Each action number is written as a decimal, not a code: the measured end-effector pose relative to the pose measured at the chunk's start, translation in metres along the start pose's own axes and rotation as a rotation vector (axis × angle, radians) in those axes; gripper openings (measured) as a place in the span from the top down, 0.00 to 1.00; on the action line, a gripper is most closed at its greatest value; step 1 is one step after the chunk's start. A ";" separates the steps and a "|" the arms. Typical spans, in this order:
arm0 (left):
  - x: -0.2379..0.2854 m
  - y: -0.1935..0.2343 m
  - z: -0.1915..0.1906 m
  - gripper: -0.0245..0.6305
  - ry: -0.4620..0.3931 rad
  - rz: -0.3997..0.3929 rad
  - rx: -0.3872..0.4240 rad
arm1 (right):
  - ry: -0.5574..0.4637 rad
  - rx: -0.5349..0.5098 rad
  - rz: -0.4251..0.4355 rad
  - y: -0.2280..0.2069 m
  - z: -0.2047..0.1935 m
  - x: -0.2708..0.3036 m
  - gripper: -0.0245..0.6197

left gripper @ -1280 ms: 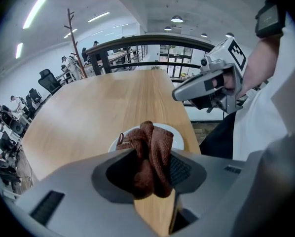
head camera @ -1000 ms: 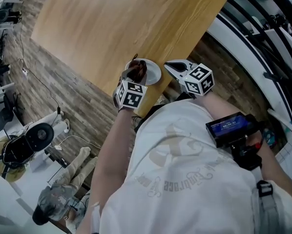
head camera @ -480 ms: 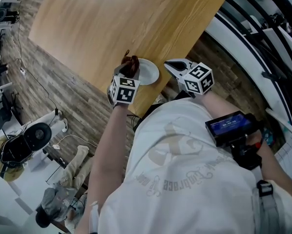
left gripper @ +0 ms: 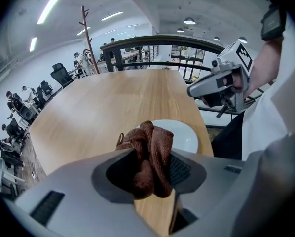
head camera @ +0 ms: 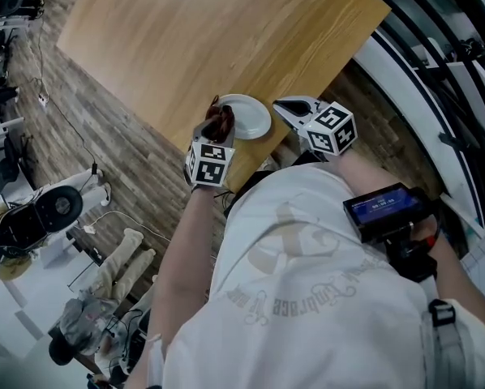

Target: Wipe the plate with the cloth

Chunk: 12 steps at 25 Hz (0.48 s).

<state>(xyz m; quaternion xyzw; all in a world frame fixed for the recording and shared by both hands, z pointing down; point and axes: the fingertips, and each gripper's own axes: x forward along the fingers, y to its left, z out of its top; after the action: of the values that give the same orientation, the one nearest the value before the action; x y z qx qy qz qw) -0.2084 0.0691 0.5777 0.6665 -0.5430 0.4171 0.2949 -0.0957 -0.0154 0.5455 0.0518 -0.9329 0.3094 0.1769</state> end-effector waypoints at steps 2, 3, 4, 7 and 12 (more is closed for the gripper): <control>0.003 0.009 0.000 0.70 -0.006 0.015 -0.001 | 0.005 -0.001 -0.002 -0.001 -0.002 -0.001 0.94; 0.005 0.014 0.001 0.70 -0.011 0.021 -0.003 | 0.007 0.000 -0.004 -0.002 -0.002 -0.002 0.94; 0.006 0.018 0.003 0.70 -0.015 0.026 -0.007 | 0.008 0.001 -0.007 -0.003 -0.003 -0.003 0.94; 0.005 0.033 0.005 0.70 -0.020 0.050 -0.023 | 0.011 0.002 -0.011 -0.004 -0.006 -0.003 0.94; 0.004 0.048 0.031 0.70 -0.116 0.062 -0.073 | 0.043 -0.008 -0.009 -0.007 0.003 -0.009 0.94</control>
<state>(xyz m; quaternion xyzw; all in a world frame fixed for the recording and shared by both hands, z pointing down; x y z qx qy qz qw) -0.2479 0.0299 0.5632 0.6613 -0.5943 0.3665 0.2741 -0.0871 -0.0228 0.5444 0.0484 -0.9298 0.3058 0.1988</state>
